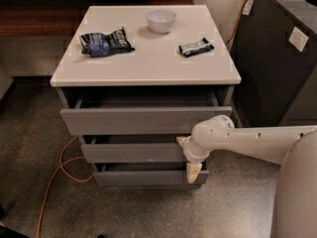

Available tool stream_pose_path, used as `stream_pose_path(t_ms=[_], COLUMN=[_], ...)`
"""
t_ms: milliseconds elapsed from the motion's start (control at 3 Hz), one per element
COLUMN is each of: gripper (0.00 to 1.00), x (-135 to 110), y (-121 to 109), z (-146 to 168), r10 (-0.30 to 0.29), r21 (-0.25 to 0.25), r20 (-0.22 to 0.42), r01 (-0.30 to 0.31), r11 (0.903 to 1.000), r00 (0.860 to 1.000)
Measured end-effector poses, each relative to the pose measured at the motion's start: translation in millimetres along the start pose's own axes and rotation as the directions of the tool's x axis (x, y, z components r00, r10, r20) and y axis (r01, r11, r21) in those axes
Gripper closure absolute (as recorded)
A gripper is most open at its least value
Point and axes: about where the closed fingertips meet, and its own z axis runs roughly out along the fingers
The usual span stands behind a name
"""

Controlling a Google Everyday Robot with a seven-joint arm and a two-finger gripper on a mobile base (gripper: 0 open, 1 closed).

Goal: Open middle drawer

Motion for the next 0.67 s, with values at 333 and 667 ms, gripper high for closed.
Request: stream_pose_path(t_ms=[333, 667], gripper=[0.00, 0.00], x=[12, 21], y=[-14, -28], z=[24, 41], r10=[-0.028, -0.024], r21=[0.032, 0.070], r20=[-0.015, -0.020], r01=[0.028, 0.026], r11=[0.9991, 0.9972], r00=[1.000, 1.000])
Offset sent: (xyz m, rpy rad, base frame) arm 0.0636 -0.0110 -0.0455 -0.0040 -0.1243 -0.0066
